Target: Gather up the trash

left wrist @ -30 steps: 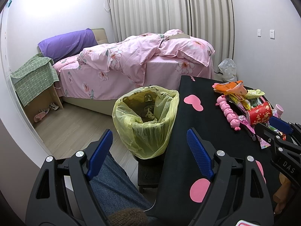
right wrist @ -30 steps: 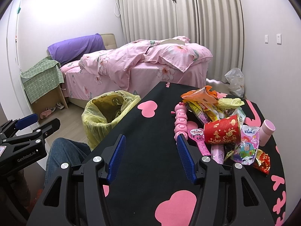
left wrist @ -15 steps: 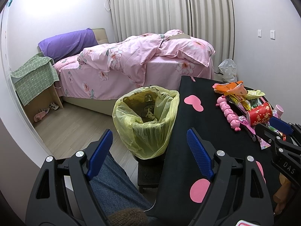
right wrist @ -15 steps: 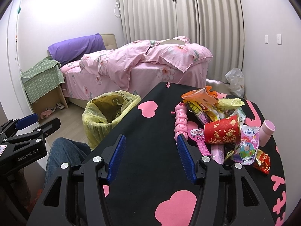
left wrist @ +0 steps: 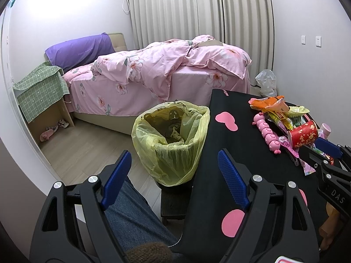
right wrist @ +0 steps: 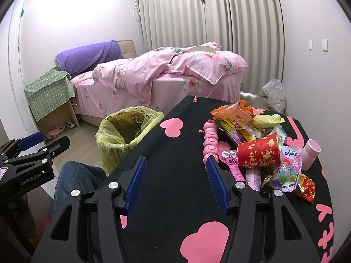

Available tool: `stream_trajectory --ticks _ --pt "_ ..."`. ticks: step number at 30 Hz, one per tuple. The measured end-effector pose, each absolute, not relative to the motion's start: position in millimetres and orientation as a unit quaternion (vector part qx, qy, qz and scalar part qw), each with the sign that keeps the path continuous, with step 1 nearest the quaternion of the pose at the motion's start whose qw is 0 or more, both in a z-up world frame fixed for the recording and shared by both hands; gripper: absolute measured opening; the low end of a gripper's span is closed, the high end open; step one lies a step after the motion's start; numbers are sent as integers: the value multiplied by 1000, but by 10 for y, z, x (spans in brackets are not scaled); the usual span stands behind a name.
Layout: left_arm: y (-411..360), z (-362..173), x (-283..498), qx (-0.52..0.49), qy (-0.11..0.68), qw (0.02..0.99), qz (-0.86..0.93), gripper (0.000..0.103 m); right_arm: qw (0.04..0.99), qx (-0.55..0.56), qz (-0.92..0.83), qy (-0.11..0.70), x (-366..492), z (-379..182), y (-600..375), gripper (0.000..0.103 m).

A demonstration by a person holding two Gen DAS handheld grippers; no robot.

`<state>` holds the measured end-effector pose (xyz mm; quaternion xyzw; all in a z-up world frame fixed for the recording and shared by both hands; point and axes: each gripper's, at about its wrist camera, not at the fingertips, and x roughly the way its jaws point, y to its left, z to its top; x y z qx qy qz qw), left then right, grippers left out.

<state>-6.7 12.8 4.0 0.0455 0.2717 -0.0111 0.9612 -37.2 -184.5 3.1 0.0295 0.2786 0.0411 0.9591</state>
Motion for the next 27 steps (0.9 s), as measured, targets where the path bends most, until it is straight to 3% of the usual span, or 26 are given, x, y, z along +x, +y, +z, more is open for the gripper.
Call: stream_trajectory --ticks 7,18,27 --pt "74 -24 78 45 274 960 -42 77 960 25 18 278 -388 27 -2024 54" --pt "-540 -147 459 54 260 943 -199 77 948 77 -104 292 -441 -149 -3094 54" --pt "-1160 -318 1089 68 316 904 -278 78 934 86 -143 316 -410 -427 -3570 54"
